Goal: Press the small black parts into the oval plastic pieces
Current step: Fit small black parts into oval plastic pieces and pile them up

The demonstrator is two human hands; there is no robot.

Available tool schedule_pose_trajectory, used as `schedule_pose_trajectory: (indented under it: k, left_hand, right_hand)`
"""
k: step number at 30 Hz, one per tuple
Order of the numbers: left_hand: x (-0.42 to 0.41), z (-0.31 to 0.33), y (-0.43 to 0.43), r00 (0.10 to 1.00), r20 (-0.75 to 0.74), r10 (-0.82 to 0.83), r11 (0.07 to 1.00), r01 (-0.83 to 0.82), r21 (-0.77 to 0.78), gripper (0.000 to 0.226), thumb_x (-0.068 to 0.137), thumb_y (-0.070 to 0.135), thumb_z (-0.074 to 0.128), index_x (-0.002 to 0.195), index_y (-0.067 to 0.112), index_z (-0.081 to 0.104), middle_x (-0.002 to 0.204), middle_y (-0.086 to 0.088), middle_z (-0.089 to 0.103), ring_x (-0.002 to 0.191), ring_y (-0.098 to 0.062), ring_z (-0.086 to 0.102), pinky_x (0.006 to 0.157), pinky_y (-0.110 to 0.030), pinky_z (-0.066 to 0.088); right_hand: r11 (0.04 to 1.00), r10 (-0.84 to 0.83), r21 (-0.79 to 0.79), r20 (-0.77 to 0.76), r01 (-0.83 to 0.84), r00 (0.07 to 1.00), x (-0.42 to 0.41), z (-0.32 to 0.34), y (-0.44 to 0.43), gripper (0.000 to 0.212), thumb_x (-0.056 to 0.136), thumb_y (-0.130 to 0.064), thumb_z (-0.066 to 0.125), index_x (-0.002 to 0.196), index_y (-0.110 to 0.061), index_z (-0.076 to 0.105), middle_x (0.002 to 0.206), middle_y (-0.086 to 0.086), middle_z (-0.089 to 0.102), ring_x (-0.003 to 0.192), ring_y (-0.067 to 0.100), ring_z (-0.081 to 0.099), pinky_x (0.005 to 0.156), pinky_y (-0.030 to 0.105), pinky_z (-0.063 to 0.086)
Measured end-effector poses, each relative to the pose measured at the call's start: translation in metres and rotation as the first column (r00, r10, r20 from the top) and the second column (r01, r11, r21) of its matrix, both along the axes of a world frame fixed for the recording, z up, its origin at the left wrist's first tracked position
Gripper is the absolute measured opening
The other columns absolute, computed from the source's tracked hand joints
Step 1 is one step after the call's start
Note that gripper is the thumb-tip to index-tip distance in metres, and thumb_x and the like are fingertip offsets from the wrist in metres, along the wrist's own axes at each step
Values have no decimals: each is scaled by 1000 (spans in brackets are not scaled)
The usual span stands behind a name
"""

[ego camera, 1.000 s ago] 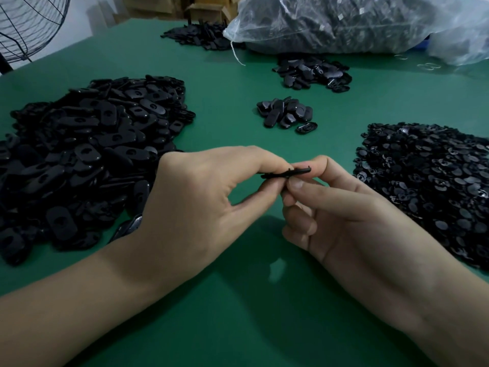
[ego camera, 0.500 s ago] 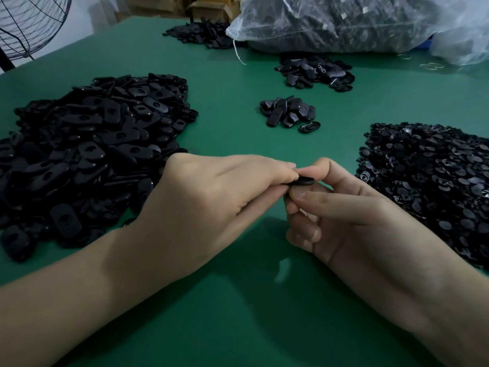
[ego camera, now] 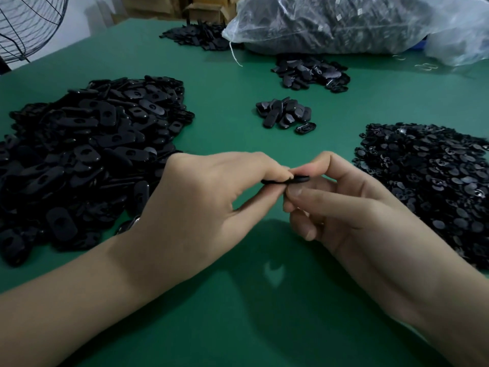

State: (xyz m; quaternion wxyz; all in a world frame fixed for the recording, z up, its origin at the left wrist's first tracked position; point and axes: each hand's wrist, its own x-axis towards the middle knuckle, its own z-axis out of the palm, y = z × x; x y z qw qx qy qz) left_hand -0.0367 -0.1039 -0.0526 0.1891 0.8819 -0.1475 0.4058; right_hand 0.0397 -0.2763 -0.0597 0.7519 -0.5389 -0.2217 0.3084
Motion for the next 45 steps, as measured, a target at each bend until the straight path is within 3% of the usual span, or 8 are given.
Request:
schedule_pose_trajectory:
  k: [4,10,14,19,22,27,37,45]
  left_hand:
    - [4,-3,5,992,-124,-21,983,-2,-186,3,89,12,78,91,11,80,89,10,78,85,4,72,79,-14,55]
    - [3,-6,3,937,-308,-164,853,-22,-522,9,84,10,82,84,18,78,80,13,78,77,2,74,76,-12,55]
    - [7,-9,7,887,-363,-286,764,-18,-645,6,85,10,81,87,16,79,83,7,79,79,-8,77,76,-18,58]
    - [12,-13,14,774,-414,-478,635,-21,-772,17,87,17,79,104,19,79,94,0,81,90,-17,78,85,-26,60]
    - [13,-16,17,761,-449,-468,679,-16,-734,38,81,26,84,118,28,75,100,2,80,95,-15,77,91,-24,58]
    - [12,-14,16,798,-451,-399,791,51,-609,66,81,27,84,141,36,59,104,6,77,95,-13,75,93,-26,56]
    - [10,-14,17,851,-420,-315,867,77,-493,49,78,37,84,125,38,69,97,6,75,86,-19,73,79,-36,56]
    - [14,-5,21,944,-286,-162,986,148,-72,46,85,41,82,124,21,71,101,10,66,81,-10,65,71,-27,52]
  right_hand:
    - [982,-104,-118,332,150,937,0,4,-2,10,91,-7,68,93,-1,60,76,11,70,54,20,56,56,23,48]
    - [929,-84,-218,661,298,746,3,1,-4,11,96,-16,68,87,-17,62,74,3,69,52,21,62,54,36,50]
    - [916,-77,-232,699,327,711,5,0,-4,13,97,-17,68,84,-20,64,74,1,70,52,21,63,54,32,50]
    - [929,-120,-239,525,281,843,9,2,-5,19,100,-20,62,82,-14,68,71,5,69,49,21,60,55,23,47]
    - [950,-149,-206,360,234,921,11,3,-6,21,100,-19,59,84,-8,68,69,5,67,49,21,56,54,24,48]
    - [959,-126,-204,320,198,939,10,5,-5,22,101,-17,57,82,-8,67,68,7,63,47,19,52,52,22,46]
    - [965,-46,-236,272,113,961,5,6,-2,18,95,-12,62,78,-13,66,68,7,62,49,19,50,52,27,41]
    - [955,-21,-276,311,111,950,6,1,-2,16,81,-25,66,76,-10,68,58,7,57,48,16,47,49,22,37]
